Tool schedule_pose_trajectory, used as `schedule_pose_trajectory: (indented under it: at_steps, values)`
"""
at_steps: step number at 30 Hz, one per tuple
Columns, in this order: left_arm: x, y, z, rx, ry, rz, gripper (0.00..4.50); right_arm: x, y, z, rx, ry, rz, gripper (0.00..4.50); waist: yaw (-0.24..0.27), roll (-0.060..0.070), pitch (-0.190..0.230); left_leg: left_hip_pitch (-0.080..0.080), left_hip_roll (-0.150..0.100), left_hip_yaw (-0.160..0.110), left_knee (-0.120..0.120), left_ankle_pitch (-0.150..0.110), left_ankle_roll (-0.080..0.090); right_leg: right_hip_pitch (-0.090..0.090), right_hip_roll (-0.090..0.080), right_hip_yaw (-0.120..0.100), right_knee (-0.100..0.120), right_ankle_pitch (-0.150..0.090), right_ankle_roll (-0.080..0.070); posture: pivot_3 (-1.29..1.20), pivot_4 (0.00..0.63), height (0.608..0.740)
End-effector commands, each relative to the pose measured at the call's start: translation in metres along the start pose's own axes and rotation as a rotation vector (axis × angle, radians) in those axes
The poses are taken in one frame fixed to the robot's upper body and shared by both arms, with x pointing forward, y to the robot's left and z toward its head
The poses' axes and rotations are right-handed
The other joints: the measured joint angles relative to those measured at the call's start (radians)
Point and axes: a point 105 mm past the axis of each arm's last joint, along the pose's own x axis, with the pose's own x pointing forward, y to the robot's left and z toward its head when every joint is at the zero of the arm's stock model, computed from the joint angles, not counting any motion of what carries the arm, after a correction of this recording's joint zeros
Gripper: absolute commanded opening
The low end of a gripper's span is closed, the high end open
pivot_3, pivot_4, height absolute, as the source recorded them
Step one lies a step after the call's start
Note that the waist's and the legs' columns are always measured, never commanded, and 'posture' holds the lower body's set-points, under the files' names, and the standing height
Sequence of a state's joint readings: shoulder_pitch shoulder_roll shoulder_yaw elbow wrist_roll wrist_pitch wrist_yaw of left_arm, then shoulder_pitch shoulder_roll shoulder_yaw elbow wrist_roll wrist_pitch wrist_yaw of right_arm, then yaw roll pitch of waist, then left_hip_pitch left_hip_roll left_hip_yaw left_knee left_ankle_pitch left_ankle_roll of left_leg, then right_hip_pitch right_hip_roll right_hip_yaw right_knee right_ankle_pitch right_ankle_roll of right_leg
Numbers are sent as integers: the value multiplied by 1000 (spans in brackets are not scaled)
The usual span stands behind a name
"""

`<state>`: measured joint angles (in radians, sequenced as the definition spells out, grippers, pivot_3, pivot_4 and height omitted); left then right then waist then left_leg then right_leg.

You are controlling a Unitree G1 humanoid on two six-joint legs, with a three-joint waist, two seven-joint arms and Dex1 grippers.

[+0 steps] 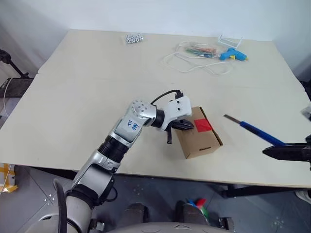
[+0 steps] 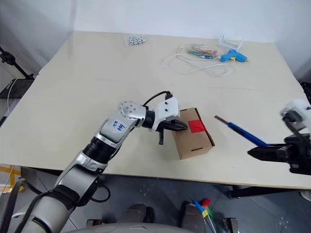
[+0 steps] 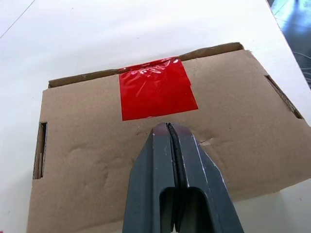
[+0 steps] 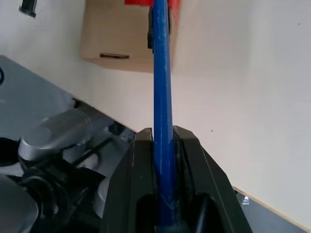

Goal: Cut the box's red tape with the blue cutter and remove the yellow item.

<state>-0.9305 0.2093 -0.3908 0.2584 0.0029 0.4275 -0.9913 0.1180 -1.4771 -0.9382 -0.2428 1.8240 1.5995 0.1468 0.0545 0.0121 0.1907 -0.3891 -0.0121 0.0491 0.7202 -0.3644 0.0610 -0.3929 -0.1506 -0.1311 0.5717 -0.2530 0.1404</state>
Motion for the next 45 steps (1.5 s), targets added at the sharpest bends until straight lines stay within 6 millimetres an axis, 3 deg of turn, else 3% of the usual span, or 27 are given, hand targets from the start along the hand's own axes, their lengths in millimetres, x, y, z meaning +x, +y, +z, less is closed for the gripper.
schedule_pose_trajectory:
  at_steps: [1, 6, 9, 13, 15, 19, 22, 25, 28, 31, 36, 41, 45]
  values:
    - [-6, 5, -7, 10, -4, 8, 0, -3, -39, 5, 35, -138, -170, 165, 0, 0, 0, 0, 0, 0, 0, 0, 0, 0, 0, 0, 0, 0, 0, 0, 150, 740]
    - [-27, 13, 3, 39, -95, 27, 0, 23, -91, -2, -44, -318, -309, 165, -3, 1, 0, 0, -2, 5, -2, 0, 0, -4, 2, -1, 3, 0, 1, 0, 150, 740]
    - [-47, 18, 3, 30, -136, 50, 0, 45, -110, -6, -142, -417, -348, 165, -6, 2, 1, 1, -3, 9, -3, 1, 0, -5, 3, -2, 5, 1, 2, 0, 150, 740]
    - [-84, 20, -17, 4, -124, 107, 0, 77, -147, -27, -158, -496, -427, 165, -17, 2, 0, 3, -4, 13, -4, 1, 1, -5, 3, 1, 6, 1, 4, 0, 150, 740]
    - [-95, 17, -30, -15, -94, 125, 0, 84, -155, -30, -163, -509, -453, 165, -28, 5, 1, 4, -4, 13, -4, 1, 1, -5, 3, 2, 7, 1, 4, 0, 150, 740]
    - [-106, 4, -55, -51, -12, 137, 0, 88, -152, -33, -190, -499, -393, 1501, -27, 8, 1, 4, -4, 12, -4, 2, 1, -5, 3, 2, 7, 1, 5, 0, 150, 740]
    - [-111, -11, -67, -101, 9, 145, 0, 73, -131, -13, -240, -596, -271, 2505, -28, 8, 1, 4, -4, 12, -4, 2, 1, -5, 3, 3, 7, 1, 5, 0, 150, 740]
    - [-112, -15, -71, -136, 10, 176, 0, 66, -98, 1, -262, -641, -92, 2505, -27, 9, 1, 4, -4, 12, -4, 2, 1, -5, 3, 3, 8, 1, 5, 0, 150, 740]
    - [-109, -14, -73, -171, 12, 229, 0, 73, -65, 9, -321, -626, 22, 2505, -27, 8, 1, 6, -3, 12, -3, 2, 1, -5, 3, 4, 11, 1, 5, 0, 150, 740]
    - [-99, -15, -72, -201, -9, 254, 0, 101, -47, 13, -465, -566, -6, 1866, -27, 8, 1, 7, -4, 12, -3, 2, 1, -5, 2, 5, 12, 1, 5, 0, 150, 740]
    - [-73, -21, -73, -239, -1, 231, 0, 152, -38, 24, -621, -566, -130, 81, -30, 8, 1, 9, -4, 13, -4, 2, 0, -5, 2, 6, 14, 1, 5, 0, 150, 740]
    - [-53, -26, -64, -242, 4, 193, 0, 186, -11, 21, -589, -530, -5, 36, -27, 8, 1, 10, -5, 14, -4, 2, 0, -5, 2, 7, 15, 1, 5, 0, 150, 740]
    - [-34, -31, -62, -237, 39, 138, 0, 196, 26, 6, -539, -408, 181, 36, -28, 8, 1, 10, -5, 13, -4, 2, 0, -5, 2, 6, 15, 1, 5, 0, 150, 740]
